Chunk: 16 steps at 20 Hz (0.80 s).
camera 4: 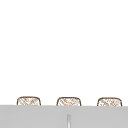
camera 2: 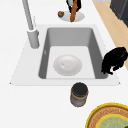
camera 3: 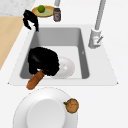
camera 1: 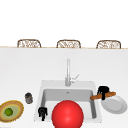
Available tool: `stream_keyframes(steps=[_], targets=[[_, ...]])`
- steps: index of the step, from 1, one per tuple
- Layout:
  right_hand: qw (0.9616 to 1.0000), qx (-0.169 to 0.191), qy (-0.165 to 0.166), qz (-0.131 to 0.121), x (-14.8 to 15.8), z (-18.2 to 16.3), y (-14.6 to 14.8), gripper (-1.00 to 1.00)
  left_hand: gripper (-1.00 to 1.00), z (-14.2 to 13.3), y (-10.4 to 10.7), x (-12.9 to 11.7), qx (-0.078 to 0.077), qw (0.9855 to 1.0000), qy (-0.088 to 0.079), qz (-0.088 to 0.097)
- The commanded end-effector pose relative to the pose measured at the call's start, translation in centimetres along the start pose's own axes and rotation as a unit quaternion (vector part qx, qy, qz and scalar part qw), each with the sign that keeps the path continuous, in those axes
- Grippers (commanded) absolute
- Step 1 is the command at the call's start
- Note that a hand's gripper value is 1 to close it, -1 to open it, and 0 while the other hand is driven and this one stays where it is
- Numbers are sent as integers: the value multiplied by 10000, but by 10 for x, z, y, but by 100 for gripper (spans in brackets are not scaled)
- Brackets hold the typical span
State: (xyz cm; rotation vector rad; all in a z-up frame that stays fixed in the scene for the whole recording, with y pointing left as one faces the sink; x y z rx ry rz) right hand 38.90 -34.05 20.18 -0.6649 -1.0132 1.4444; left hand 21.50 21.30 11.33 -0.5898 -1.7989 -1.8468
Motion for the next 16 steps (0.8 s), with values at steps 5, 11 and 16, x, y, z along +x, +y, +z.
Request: stream_keyframes(steps=[5,11,16], targets=[[9993,-173,137,317,-56,12,-4,100,0,0,0,0,0,10000,0,0],[9994,-184,115,269,-107,16,3,100,0,0,0,0,0,10000,0,0],[9971,-449,245,561,-133,8,23,100,0,0,0,0,0,10000,0,0]])
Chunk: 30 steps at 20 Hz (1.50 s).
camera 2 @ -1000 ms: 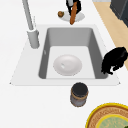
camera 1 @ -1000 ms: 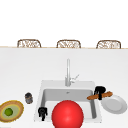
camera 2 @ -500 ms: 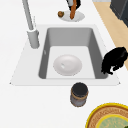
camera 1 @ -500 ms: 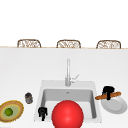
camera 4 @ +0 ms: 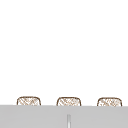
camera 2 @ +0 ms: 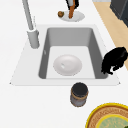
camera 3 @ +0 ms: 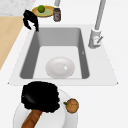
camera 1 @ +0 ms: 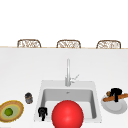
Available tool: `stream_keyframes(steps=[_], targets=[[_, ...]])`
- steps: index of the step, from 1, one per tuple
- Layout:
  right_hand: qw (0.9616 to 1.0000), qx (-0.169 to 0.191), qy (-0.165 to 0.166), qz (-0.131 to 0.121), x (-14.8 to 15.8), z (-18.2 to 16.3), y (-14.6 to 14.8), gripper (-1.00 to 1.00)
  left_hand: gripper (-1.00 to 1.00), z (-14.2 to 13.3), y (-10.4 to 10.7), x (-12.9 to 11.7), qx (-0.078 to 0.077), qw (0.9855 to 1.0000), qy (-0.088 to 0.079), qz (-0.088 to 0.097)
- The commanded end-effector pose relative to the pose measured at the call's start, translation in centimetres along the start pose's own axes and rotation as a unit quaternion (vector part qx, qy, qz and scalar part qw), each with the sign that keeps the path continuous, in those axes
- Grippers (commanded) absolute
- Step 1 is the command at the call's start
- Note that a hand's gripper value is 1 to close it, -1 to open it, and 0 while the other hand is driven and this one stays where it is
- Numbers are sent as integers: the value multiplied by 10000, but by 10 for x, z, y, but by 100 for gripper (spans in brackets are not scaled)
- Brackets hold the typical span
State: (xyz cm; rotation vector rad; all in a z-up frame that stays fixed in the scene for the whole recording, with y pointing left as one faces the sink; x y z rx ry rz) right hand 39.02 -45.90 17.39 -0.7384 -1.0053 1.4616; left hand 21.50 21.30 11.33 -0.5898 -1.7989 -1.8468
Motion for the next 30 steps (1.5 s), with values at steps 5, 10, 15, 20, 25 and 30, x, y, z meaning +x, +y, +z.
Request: stream_keyframes(steps=[5,10,15,20,25,30], targets=[[9980,-59,457,427,-5,-32,34,100,0,0,0,0,0,10000,0,0],[9996,-68,279,-73,-26,-28,40,100,0,0,0,0,0,10000,0,0],[9983,-239,155,-500,-32,13,26,100,0,0,0,0,0,10000,0,0],[9982,-228,151,-542,-26,43,23,100,0,0,0,0,0,10000,0,0],[9987,-106,174,-472,-6,61,16,100,0,0,0,0,0,10000,0,0],[9980,-62,25,-621,9,85,9,100,0,0,0,0,0,10000,0,0]])
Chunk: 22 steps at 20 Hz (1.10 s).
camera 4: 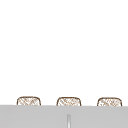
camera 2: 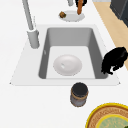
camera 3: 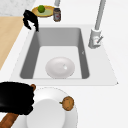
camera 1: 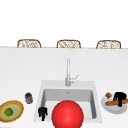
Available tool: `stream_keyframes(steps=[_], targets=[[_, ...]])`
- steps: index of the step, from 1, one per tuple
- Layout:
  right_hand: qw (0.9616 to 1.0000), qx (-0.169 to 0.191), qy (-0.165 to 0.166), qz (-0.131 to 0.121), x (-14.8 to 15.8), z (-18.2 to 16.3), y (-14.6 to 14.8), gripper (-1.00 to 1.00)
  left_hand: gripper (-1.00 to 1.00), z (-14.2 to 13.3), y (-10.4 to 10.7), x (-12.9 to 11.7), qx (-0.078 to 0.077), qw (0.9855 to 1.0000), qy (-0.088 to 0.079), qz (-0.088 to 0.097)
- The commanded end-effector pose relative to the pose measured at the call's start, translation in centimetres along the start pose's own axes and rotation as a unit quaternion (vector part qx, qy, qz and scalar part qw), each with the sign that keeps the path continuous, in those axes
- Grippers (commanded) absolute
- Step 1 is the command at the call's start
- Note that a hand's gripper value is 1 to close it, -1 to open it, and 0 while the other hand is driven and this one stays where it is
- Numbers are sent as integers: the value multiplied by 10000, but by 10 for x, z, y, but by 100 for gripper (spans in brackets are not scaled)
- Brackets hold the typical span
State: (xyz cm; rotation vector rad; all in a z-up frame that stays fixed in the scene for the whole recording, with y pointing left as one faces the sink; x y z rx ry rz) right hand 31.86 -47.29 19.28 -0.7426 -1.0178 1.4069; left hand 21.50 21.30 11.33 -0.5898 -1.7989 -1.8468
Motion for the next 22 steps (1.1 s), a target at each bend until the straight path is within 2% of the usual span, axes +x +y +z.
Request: stream_keyframes(steps=[1,2,5,6,9,12,15,19,22], targets=[[9990,123,-169,-403,15,8,-6,100,0,0,0,0,0,10000,0,0],[9990,188,-224,-351,12,1,-1,100,0,0,0,0,0,10000,0,0],[9990,18,-449,-56,4,-11,14,100,0,0,0,0,0,10000,0,0],[9985,-15,-537,-47,5,-12,18,-100,0,0,0,0,0,10000,0,0],[9978,2,-648,-149,1,-13,19,-100,0,0,0,0,0,10000,0,0],[9967,75,-744,-307,-7,-11,8,-100,0,0,0,0,0,10000,0,0],[9960,348,-750,-350,-5,-10,-3,-100,0,0,0,0,0,10000,0,0],[9964,477,-670,-218,-5,-9,-16,-100,0,0,0,0,0,10000,0,0],[9959,580,-663,-189,0,-15,-13,-100,0,0,0,0,0,10000,0,0]])
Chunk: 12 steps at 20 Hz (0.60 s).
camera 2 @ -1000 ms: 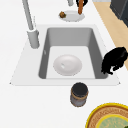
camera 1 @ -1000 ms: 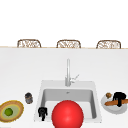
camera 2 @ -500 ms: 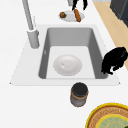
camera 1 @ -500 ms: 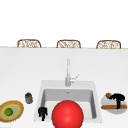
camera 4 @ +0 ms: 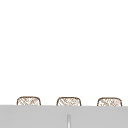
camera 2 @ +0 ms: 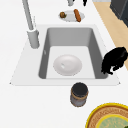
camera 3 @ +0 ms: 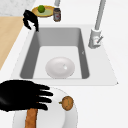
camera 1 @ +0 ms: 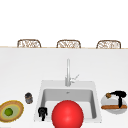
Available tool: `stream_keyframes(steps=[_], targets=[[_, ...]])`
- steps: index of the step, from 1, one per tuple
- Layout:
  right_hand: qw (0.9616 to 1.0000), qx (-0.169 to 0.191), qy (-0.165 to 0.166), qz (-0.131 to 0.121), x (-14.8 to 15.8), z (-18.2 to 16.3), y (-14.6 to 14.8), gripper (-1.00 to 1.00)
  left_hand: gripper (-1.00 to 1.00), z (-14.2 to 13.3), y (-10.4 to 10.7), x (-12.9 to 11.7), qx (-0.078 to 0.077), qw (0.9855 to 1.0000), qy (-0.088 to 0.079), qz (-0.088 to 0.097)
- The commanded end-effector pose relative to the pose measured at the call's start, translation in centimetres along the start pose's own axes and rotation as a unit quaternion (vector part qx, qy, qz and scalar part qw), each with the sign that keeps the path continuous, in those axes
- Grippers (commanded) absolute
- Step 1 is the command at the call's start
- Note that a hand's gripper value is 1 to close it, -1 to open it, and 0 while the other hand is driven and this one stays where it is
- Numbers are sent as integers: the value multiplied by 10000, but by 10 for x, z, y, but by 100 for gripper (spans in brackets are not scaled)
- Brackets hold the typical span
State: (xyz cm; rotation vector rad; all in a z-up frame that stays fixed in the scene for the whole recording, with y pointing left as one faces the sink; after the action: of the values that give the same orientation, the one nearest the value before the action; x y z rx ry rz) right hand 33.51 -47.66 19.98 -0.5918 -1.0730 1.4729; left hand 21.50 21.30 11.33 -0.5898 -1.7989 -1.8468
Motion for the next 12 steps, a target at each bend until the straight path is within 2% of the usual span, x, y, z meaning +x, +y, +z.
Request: stream_keyframes(steps=[1,4,8,10,12], targets=[[9996,263,-23,-52,4,-5,-2,-100,0,0,0,0,0,10000,0,0],[9999,94,-96,14,1,-5,0,-100,0,0,0,0,0,10000,0,0],[9998,157,-32,-83,0,-13,-7,-100,0,0,0,0,0,10000,0,0],[9998,198,11,-68,1,-19,-23,-100,0,0,0,0,0,10000,0,0],[9991,424,4,-90,4,-32,-27,-100,0,0,0,0,0,10000,0,0]])
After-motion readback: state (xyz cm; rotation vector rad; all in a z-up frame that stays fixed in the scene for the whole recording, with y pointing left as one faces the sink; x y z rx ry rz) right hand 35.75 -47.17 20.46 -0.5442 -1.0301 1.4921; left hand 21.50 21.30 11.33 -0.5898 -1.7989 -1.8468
